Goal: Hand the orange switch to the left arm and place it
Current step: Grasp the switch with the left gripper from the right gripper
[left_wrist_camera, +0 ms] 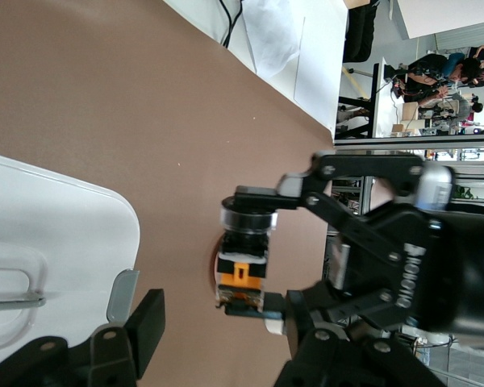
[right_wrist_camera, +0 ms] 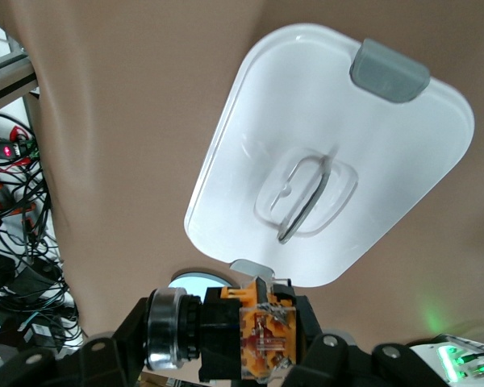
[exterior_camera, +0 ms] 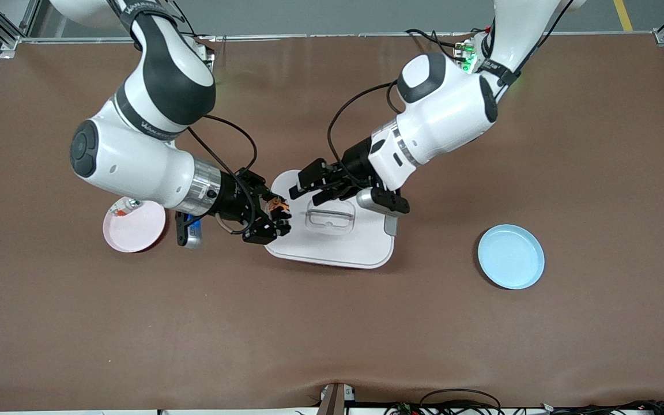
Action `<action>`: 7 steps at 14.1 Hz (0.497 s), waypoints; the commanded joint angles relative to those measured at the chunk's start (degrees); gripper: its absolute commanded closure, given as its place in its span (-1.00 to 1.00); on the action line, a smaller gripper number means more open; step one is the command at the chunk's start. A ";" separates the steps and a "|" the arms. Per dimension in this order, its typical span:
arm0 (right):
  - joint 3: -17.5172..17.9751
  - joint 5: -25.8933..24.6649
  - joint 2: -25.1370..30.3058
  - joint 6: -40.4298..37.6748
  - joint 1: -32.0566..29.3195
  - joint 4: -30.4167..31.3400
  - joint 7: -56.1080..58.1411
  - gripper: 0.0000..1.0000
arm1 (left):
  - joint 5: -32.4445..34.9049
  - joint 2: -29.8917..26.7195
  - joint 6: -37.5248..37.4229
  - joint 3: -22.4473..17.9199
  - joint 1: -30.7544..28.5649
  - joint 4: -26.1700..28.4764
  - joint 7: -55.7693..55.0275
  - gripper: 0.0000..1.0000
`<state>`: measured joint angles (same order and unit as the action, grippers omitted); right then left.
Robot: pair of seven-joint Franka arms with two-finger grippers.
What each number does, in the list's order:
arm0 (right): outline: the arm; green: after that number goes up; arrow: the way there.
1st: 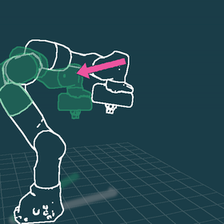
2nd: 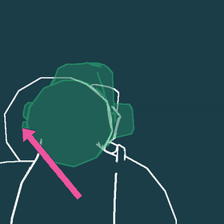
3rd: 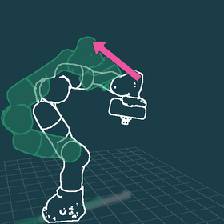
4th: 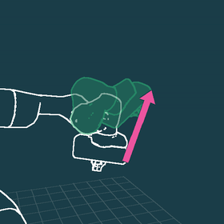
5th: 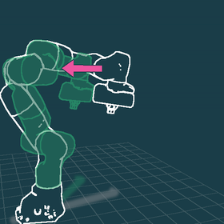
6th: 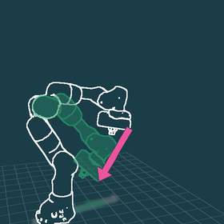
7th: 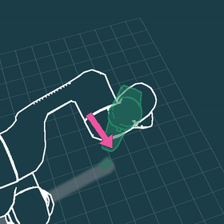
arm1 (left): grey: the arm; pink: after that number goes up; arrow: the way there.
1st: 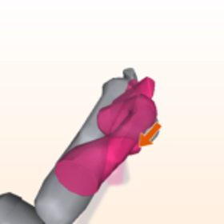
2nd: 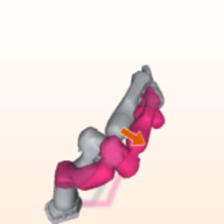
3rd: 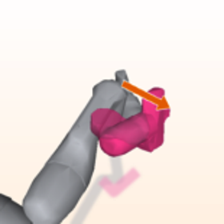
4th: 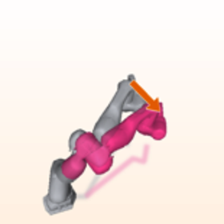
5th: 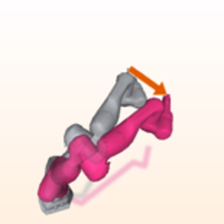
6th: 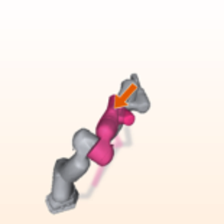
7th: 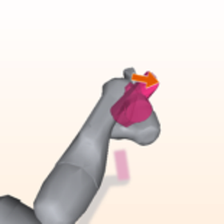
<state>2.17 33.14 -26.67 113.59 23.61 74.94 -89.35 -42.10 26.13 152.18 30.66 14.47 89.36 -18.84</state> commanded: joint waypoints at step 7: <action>-0.68 0.96 -5.14 -0.38 2.58 -8.40 -6.88 1.00 | -0.61 1.03 0.84 0.10 -0.50 -2.26 1.08 -0.29</action>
<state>2.17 33.15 -29.77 113.71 25.30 70.10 -94.19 -42.10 26.62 152.67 30.55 14.01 88.31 -18.77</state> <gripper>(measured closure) 0.273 0.352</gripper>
